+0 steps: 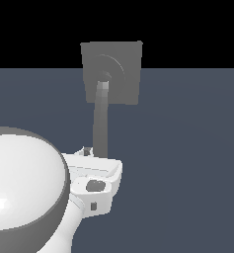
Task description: Turn on the faucet by rotating a designated handle.
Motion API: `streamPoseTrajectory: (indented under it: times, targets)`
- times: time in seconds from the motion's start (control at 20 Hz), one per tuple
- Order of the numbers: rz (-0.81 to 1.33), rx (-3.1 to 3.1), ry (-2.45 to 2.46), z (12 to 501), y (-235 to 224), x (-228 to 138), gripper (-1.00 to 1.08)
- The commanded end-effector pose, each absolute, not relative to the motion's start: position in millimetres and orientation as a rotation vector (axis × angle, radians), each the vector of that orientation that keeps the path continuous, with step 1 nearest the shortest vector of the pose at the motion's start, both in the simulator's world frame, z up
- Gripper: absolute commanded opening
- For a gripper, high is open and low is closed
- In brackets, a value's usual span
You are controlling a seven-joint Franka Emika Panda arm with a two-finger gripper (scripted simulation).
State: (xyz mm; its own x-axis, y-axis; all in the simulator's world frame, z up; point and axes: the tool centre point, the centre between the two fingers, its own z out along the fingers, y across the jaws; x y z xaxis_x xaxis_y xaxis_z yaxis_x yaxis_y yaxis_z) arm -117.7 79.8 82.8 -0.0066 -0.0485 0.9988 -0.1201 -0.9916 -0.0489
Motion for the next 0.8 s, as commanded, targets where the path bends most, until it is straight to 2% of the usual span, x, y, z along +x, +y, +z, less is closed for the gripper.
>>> streamPoseTrajectory:
  times: [0.0,0.75]
  targets:
    - [2.176,2.169,-0.19,83,64,-119,-1.0]
    - [2.174,2.169,-0.189,85,11,-127,-1.0]
